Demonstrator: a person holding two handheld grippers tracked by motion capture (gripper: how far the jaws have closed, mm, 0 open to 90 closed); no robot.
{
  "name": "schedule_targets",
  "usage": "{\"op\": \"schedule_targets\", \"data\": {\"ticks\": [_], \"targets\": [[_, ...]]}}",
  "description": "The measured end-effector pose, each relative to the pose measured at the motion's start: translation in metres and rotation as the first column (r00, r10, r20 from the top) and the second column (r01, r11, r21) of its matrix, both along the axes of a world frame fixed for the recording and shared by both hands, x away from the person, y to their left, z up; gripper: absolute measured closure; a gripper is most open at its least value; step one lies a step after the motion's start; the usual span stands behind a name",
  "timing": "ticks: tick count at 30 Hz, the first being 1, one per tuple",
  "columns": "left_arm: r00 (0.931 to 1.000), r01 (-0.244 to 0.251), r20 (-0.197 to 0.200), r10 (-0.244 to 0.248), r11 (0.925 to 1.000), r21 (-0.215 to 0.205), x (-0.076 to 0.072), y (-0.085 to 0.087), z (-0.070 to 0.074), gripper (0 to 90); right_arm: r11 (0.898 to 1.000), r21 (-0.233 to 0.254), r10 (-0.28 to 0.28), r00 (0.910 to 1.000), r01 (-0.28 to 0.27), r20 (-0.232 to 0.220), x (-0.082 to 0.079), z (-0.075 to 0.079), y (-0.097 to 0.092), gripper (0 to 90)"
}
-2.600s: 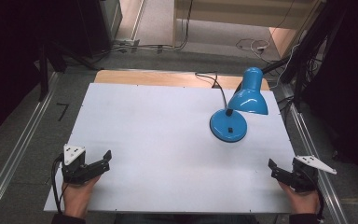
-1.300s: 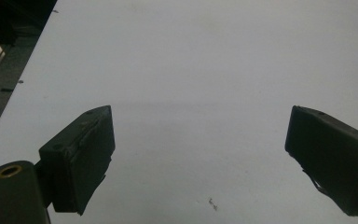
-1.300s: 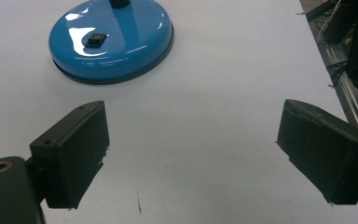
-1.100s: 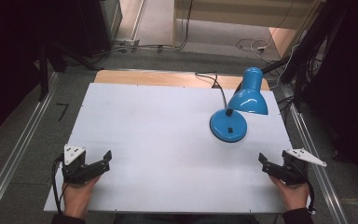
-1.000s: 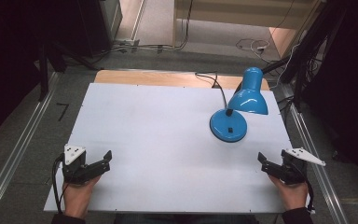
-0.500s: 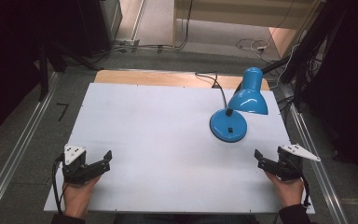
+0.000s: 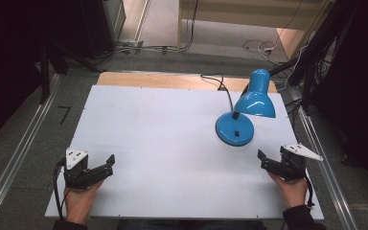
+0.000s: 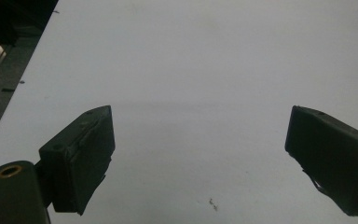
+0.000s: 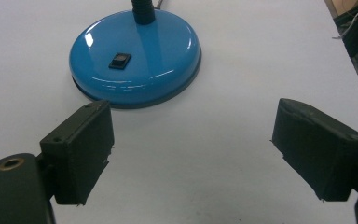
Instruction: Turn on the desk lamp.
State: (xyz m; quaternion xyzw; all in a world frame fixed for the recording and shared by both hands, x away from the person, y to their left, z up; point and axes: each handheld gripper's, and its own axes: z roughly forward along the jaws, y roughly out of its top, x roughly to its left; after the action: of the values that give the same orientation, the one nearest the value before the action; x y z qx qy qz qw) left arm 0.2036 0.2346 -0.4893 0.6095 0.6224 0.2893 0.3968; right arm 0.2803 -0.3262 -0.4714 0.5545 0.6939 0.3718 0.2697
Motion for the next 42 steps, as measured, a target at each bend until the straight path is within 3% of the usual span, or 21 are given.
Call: {"op": "schedule_targets", "data": {"ticks": [4, 6, 18, 24, 31, 38, 39, 41, 42], "targets": [[1.0000, -0.003, 0.007, 0.003, 0.9999, -0.013, 0.000, 0.002, 0.001, 8.7, 1.000, 0.003, -0.001, 1.0000, 0.001, -0.007, 0.002, 0.000, 0.001, 11.3], [1.0000, -0.003, -0.008, 0.003, 0.9999, -0.010, 0.003, 0.002, -0.002, 8.7, 1.000, 0.021, -0.003, 1.0000, 0.003, -0.005, 0.006, 0.000, 0.001, 11.3], [1.0000, -0.006, 0.003, 0.006, 0.9999, -0.014, 0.000, 0.003, 0.001, 8.7, 1.000, -0.001, 0.021, 0.9996, -0.021, -0.017, 0.018, -0.003, 0.013, 13.1], [0.9999, -0.007, -0.008, 0.007, 0.9997, -0.024, 0.001, 0.003, -0.001, 8.7, 0.999, 0.002, 0.044, 0.9989, -0.044, -0.015, 0.022, -0.005, 0.020, 19.5], [0.9995, -0.020, -0.025, 0.019, 0.9987, -0.047, 0.004, 0.007, -0.004, 8.8, 0.996, 0.061, 0.066, 0.9978, -0.065, -0.010, 0.032, -0.003, 0.028, 27.1], [0.9995, -0.024, -0.020, 0.024, 0.9987, -0.046, 0.005, 0.006, -0.004, 8.9, 0.992, 0.087, 0.086, 0.9963, -0.086, 0.007, 0.038, -0.003, 0.032, 42.8], [0.9993, -0.037, -0.011, 0.036, 0.9982, -0.048, 0.005, 0.006, -0.003, 9.0, 0.992, 0.074, 0.098, 0.9952, -0.098, 0.008, 0.040, -0.005, 0.035, 51.3], [0.9994, -0.032, -0.012, 0.032, 0.9983, -0.049, 0.006, 0.006, -0.004, 9.7, 0.991, 0.085, 0.103, 0.9947, -0.103, 0.009, 0.041, -0.005, 0.037, 54.7], [0.9995, -0.027, -0.016, 0.026, 0.9986, -0.045, 0.007, 0.005, -0.004, 9.7, 0.992, 0.045, 0.114, 0.9934, -0.114, 0.018, 0.043, -0.007, 0.043, 63.5]]}}
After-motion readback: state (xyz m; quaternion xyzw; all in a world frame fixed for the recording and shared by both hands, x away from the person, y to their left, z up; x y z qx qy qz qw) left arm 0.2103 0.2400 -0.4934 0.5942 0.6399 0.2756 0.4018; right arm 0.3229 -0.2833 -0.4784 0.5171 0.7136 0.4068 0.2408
